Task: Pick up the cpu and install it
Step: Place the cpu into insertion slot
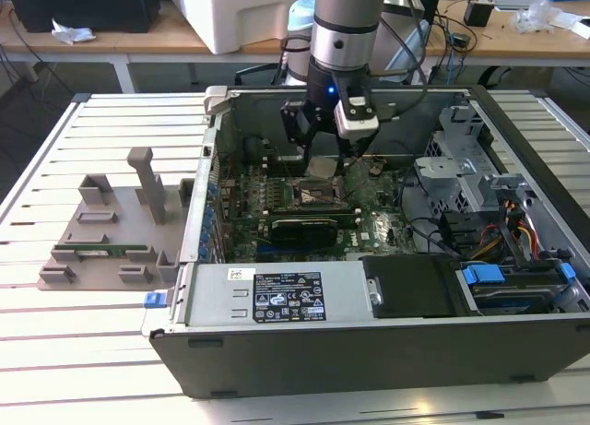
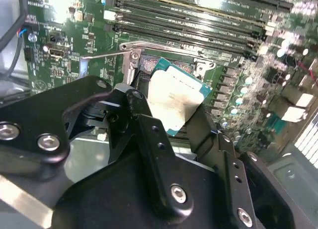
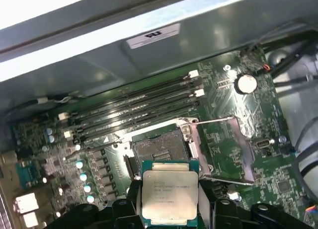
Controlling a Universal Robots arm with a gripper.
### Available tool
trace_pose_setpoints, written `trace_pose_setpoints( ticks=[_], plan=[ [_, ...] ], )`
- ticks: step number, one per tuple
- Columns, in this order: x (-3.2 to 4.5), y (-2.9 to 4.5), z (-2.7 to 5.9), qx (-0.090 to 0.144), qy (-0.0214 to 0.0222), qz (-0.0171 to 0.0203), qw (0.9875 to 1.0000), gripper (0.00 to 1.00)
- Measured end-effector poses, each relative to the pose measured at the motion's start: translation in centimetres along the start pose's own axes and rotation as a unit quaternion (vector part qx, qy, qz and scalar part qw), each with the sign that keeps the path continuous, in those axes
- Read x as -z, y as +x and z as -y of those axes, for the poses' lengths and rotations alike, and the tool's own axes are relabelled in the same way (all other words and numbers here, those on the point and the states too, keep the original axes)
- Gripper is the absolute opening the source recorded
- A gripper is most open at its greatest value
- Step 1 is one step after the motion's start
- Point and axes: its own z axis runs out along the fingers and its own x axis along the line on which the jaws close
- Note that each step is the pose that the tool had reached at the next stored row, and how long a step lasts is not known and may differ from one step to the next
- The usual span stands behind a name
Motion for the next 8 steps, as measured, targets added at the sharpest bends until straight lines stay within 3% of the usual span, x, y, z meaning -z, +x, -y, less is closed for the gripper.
trace_pose_setpoints(
  ticks=[4, 6, 8],
  plan=[
    [0.00, 0.00, 0.00, -0.029, -0.0009, -0.0004, 0.9996, 0.54],
    [-0.01, 0.00, 0.00, -0.065, -0.0021, -0.0010, 0.9979, 0.54],
    [-0.01, 0.00, 0.00, -0.079, -0.0027, -0.0013, 0.9969, 0.54]
  ],
)
